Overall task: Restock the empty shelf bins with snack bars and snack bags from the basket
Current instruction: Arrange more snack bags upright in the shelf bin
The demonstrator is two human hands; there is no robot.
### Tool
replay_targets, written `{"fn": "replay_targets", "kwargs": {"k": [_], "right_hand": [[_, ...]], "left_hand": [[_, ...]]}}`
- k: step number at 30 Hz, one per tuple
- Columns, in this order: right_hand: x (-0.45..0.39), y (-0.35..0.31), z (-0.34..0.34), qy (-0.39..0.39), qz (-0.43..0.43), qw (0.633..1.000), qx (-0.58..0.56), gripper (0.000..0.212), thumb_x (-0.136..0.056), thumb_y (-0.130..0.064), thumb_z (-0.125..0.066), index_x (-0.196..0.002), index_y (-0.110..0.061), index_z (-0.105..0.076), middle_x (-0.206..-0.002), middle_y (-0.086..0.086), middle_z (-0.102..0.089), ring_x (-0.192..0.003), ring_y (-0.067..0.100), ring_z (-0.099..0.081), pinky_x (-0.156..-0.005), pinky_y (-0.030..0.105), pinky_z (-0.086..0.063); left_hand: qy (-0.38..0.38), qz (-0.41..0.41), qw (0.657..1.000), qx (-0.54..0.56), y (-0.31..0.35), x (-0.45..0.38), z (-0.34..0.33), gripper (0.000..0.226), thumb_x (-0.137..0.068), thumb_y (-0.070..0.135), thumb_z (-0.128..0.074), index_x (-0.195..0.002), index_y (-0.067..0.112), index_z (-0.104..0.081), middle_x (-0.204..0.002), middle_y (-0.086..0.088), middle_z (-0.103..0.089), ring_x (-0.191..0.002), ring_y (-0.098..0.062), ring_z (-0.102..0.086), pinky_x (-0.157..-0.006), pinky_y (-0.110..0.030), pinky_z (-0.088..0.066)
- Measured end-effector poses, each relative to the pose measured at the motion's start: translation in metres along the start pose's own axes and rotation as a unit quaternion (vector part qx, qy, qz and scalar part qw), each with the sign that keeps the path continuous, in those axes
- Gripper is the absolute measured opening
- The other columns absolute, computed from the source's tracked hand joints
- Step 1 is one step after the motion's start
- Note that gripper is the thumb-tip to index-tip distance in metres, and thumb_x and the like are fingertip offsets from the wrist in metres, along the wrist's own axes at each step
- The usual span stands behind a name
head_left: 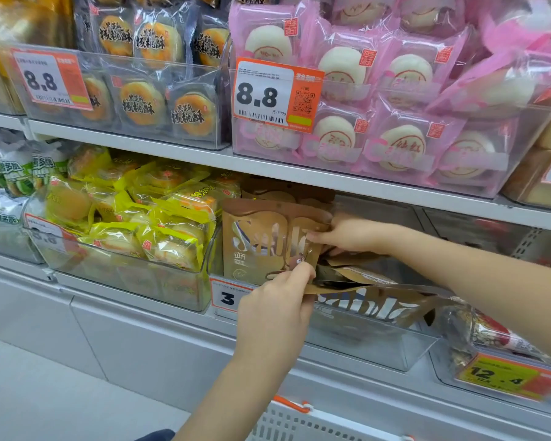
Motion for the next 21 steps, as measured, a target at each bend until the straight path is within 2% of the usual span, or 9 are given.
{"fn": "replay_targets", "kwargs": {"k": [2,4,7,9,12,14,16,18,21], "right_hand": [[0.013,0.008,0.013,-0.034,0.007,0.999,0.005,0.034,-0.093,-0.032,-0.057,-0.125,-0.028,-0.045,-0.122,-0.005,-0.059,-0.106,0.012,-0.060,-0.090,0.023,-0.049],[0.028,0.023,0.027,-0.091,0.014,0.995,0.038,0.052,-0.091,-0.010,-0.056,-0.131,-0.037,-0.037,-0.138,-0.007,-0.050,-0.119,0.010,-0.051,-0.098,0.025,-0.044],[0.056,0.053,0.041,-0.171,-0.034,0.960,0.221,0.077,-0.086,-0.009,-0.055,-0.145,-0.044,-0.020,-0.135,-0.019,-0.033,-0.130,0.008,-0.034,-0.109,0.030,-0.030],[0.061,0.070,0.045,-0.114,-0.048,0.948,0.293,0.068,-0.088,-0.019,-0.058,-0.143,-0.042,-0.027,-0.131,-0.019,-0.037,-0.122,0.011,-0.045,-0.104,0.029,-0.037],[0.048,0.083,0.048,0.062,0.009,0.943,0.327,0.025,-0.097,-0.028,-0.049,-0.120,-0.031,-0.056,-0.119,-0.002,-0.060,-0.099,0.019,-0.056,-0.090,0.036,-0.048],[0.039,0.087,0.059,0.185,0.008,0.922,0.339,0.023,-0.099,-0.032,-0.041,-0.111,-0.025,-0.060,-0.115,0.002,-0.062,-0.097,0.023,-0.057,-0.083,0.034,-0.047],[0.034,0.090,0.071,0.300,-0.011,0.910,0.285,0.025,-0.099,-0.035,-0.041,-0.113,-0.023,-0.057,-0.120,0.005,-0.059,-0.104,0.027,-0.055,-0.084,0.033,-0.044],[0.028,0.089,0.075,0.341,-0.009,0.899,0.274,0.027,-0.098,-0.033,-0.043,-0.117,-0.018,-0.055,-0.125,0.008,-0.055,-0.114,0.031,-0.052,-0.090,0.034,-0.040],[0.021,0.084,0.078,0.352,-0.003,0.914,0.202,0.026,-0.099,-0.024,-0.045,-0.114,-0.007,-0.056,-0.115,0.015,-0.059,-0.107,0.032,-0.054,-0.081,0.028,-0.036]], "left_hand": [[-0.018,-0.002,1.000,0.012,0.000,-0.001,-0.002,0.022,-0.070,0.026,-0.062,-0.091,0.031,-0.063,-0.076,0.013,-0.068,-0.060,-0.016,-0.063,-0.039,-0.025,-0.040],[-0.042,-0.003,0.998,0.044,0.000,-0.003,-0.005,0.026,-0.074,0.025,-0.060,-0.098,0.031,-0.067,-0.088,0.013,-0.070,-0.072,-0.016,-0.066,-0.050,-0.029,-0.051],[-0.068,-0.006,0.992,0.103,0.003,-0.009,-0.008,0.030,-0.080,0.020,-0.063,-0.109,0.027,-0.068,-0.100,0.009,-0.071,-0.088,-0.016,-0.067,-0.076,-0.034,-0.055],[-0.082,0.001,0.989,0.126,0.007,-0.012,-0.010,0.034,-0.083,0.017,-0.066,-0.115,0.028,-0.066,-0.107,0.010,-0.069,-0.098,-0.012,-0.063,-0.087,-0.032,-0.052],[-0.092,0.007,0.983,0.158,0.013,-0.013,-0.012,0.033,-0.086,0.017,-0.065,-0.114,0.033,-0.065,-0.109,0.016,-0.066,-0.103,-0.006,-0.058,-0.091,-0.026,-0.047],[-0.100,0.011,0.981,0.164,0.015,-0.013,-0.012,0.029,-0.087,0.019,-0.064,-0.112,0.033,-0.066,-0.108,0.016,-0.066,-0.103,-0.006,-0.057,-0.091,-0.026,-0.047],[-0.105,0.014,0.981,0.162,0.015,-0.013,-0.011,0.028,-0.087,0.019,-0.064,-0.111,0.032,-0.067,-0.107,0.016,-0.066,-0.102,-0.006,-0.057,-0.091,-0.028,-0.048],[-0.112,0.010,0.981,0.160,0.014,-0.012,-0.010,0.028,-0.086,0.018,-0.065,-0.110,0.031,-0.068,-0.106,0.016,-0.067,-0.102,-0.006,-0.057,-0.092,-0.030,-0.048],[-0.117,0.003,0.980,0.160,0.014,-0.012,-0.008,0.028,-0.086,0.016,-0.065,-0.109,0.032,-0.069,-0.104,0.019,-0.067,-0.100,-0.004,-0.057,-0.090,-0.029,-0.048]]}}
Point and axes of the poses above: each hand's wrist, its own x-axis away from the middle knuckle, its own z-axis out of the back of the hand, y = z × x, the point moved 4 cm from there along -x, towards the middle knuckle
